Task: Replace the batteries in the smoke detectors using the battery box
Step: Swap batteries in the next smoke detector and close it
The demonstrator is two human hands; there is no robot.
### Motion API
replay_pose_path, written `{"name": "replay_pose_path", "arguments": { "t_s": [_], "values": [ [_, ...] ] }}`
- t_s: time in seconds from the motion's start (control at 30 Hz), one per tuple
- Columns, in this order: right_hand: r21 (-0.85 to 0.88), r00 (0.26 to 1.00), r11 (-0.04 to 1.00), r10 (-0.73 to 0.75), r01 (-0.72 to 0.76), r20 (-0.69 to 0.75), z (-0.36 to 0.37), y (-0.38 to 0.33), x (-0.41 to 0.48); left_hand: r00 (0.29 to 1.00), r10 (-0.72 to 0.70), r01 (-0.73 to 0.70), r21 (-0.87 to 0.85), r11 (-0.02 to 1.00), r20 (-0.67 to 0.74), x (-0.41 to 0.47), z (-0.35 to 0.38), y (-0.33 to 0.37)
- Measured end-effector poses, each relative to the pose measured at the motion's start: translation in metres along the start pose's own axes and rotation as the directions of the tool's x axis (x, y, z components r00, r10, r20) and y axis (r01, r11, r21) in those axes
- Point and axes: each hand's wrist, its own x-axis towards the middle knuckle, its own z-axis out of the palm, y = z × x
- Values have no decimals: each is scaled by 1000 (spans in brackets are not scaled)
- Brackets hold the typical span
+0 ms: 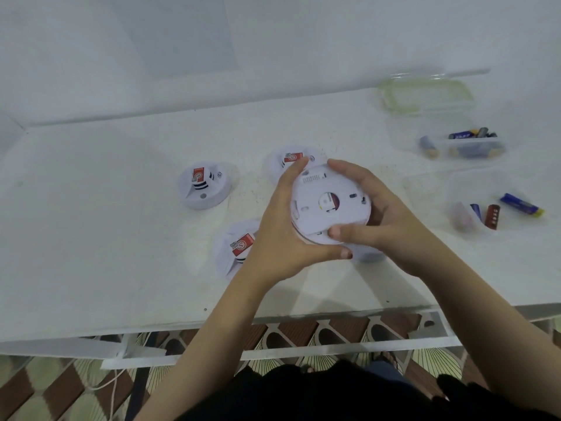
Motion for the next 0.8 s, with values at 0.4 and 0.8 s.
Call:
{"name": "replay_pose_path", "arguments": {
  "t_s": [0.4, 0.8],
  "values": [
    [-178, 974, 983, 89, -51, 208, 1, -18, -3, 1000, 21, -21, -6, 1000, 13, -22, -11, 1],
    [-142, 925, 985, 144, -99, 351, 11, -27, -7, 999, 43, -45, 59, 997, 33, -42, -24, 8]
  ]
}}
